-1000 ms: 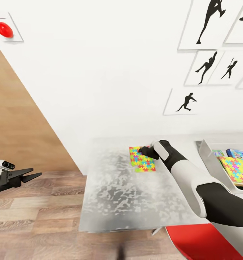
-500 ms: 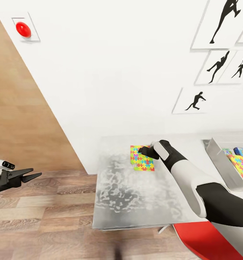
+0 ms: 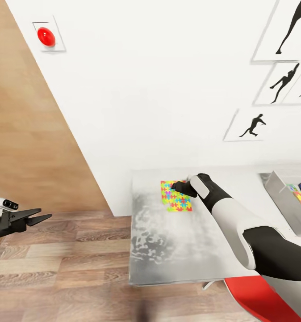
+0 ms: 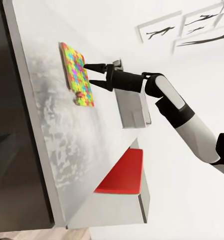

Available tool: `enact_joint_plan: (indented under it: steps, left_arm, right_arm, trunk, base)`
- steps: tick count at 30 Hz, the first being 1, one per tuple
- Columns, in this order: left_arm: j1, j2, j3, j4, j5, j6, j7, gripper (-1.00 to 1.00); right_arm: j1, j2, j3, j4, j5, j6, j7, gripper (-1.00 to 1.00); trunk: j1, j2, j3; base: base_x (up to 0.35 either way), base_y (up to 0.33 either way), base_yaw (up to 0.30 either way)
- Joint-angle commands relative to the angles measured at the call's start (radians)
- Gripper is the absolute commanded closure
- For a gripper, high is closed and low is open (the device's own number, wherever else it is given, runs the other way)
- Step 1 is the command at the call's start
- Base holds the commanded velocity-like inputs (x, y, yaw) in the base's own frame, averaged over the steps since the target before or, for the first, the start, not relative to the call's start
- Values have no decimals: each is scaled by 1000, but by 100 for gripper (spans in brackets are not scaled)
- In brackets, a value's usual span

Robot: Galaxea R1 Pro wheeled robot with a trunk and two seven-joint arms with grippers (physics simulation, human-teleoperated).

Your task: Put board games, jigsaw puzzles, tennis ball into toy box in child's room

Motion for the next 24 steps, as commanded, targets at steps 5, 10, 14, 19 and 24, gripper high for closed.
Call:
enact_joint_plan:
  steps: [5, 10, 14, 19, 24]
  left_arm:
    - [-1, 0, -1, 0, 1, 11, -4, -100]
    - [-1, 0, 0, 0, 1, 11, -4, -100]
    - [-1, 0, -1, 0, 1, 11, -4, -100]
    - [-1, 0, -1, 0, 0, 11, -4, -100]
    - [-1, 0, -1, 0, 1, 11, -4, -100]
  right_arm:
    - [-1, 0, 7, -1, -11, 2, -9, -100]
    - [-1, 1, 7, -1, -11, 2, -9, -100]
    - [-1, 1, 7, -1, -11, 2, -9, -100]
    - [-1, 1, 8, -1, -11, 2, -9, -100]
    - [-1, 1, 8, -1, -11, 2, -8, -100]
  trunk:
    - [1, -2, -2]
    - [1, -2, -2]
    - [1, -2, -2]
    - [1, -2, -2]
    - [1, -2, -2]
  base:
    - [0, 196, 0]
    - [0, 113, 0]
    - [0, 159, 0]
    - [0, 130, 0]
    - [0, 86, 0]
